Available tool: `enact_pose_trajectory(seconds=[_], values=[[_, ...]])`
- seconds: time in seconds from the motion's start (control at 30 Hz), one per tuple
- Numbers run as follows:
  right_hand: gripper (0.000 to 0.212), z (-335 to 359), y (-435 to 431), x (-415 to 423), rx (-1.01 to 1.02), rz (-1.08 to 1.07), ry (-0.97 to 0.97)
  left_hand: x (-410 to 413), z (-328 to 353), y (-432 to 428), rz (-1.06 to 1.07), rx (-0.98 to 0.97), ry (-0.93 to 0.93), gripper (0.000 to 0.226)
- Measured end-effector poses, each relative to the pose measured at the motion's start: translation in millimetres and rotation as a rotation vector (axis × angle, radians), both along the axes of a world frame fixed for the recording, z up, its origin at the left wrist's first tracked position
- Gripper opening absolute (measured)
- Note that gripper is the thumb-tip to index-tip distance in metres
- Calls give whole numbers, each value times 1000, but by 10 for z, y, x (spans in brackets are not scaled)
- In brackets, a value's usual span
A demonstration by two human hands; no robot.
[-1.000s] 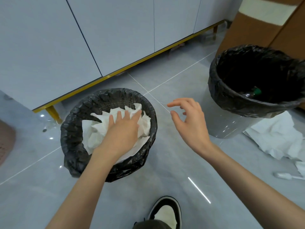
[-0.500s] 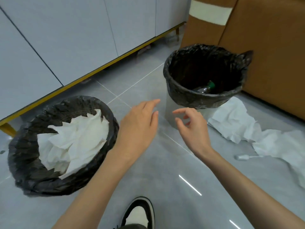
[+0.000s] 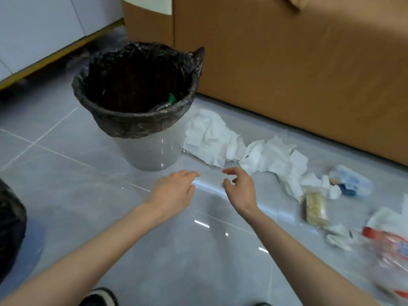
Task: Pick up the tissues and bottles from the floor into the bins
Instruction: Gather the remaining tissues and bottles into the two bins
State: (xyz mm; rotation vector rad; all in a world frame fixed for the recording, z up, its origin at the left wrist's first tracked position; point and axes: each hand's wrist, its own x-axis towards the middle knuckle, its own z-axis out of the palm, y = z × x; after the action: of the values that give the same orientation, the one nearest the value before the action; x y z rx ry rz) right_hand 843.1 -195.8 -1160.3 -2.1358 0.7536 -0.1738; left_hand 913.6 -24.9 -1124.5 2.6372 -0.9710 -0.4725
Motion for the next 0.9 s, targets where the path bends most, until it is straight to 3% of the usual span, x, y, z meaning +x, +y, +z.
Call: enact_pose_trajectory(seconds=[0.23,0.6,0.77,0.9], values=[[45,-155,-514,-252,-173,179,321,-34,-289,-339,-71,68,55,45],[69,-371,-716,-11,-515,536,605,-17,-387,-328,-51,111,128,49],[59,-442,-698,-50,-750,555,610,-15,-361,-331,-52,54,130,49],[43,-535,-601,-142,-697,553,575,-32,-253,-356,-41,-44,97,48]])
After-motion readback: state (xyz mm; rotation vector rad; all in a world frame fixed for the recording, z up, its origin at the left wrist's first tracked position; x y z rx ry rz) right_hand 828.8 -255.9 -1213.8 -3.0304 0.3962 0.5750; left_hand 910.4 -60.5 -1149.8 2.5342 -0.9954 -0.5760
